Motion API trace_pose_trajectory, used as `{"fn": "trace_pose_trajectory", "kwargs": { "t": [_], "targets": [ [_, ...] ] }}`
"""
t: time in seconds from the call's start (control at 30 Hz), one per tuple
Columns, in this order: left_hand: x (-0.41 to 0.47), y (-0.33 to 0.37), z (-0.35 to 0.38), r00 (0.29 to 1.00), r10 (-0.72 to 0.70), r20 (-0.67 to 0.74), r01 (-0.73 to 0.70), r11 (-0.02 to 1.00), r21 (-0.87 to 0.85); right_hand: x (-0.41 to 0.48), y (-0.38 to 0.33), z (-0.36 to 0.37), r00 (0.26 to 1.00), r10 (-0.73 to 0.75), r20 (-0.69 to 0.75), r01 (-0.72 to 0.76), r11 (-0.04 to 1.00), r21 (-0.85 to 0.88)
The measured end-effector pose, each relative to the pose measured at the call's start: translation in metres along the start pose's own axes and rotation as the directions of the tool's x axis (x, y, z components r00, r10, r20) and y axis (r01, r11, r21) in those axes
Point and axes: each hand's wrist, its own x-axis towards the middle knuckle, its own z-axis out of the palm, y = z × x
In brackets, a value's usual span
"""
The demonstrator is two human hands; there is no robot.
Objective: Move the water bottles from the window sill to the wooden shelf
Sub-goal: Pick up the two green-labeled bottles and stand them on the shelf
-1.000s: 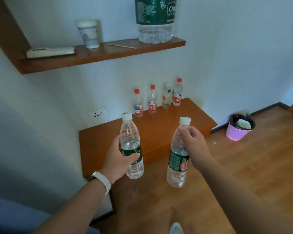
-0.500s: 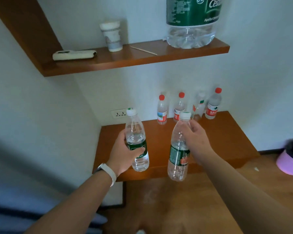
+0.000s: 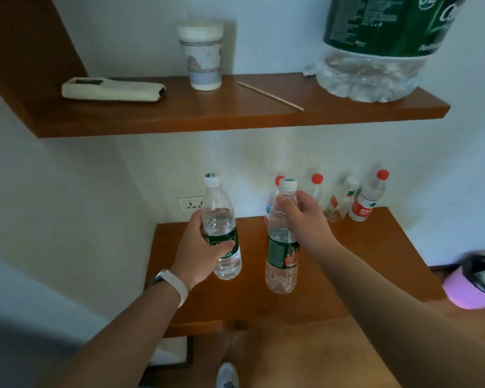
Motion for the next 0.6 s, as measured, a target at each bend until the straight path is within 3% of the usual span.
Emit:
{"fn": "trace_pose_trajectory", "kwargs": {
  "t": [0.2, 0.6],
  "targets": [
    [0.064, -0.024, -0.022, 0.998, 0.040, 0.042, -0.041, 0.999, 0.035, 0.052, -0.007, 0.043, 0.998, -0.052, 0.022, 0.054, 0.996, -0.070],
    [0.118, -0.067, -0.014, 0.998, 0.024, 0.060, -0.029, 0.996, 0.081, 0.107, 0.022, 0.072, 0.998, -0.006, 0.055, 0.013, 0.991, -0.130]
  ]
}}
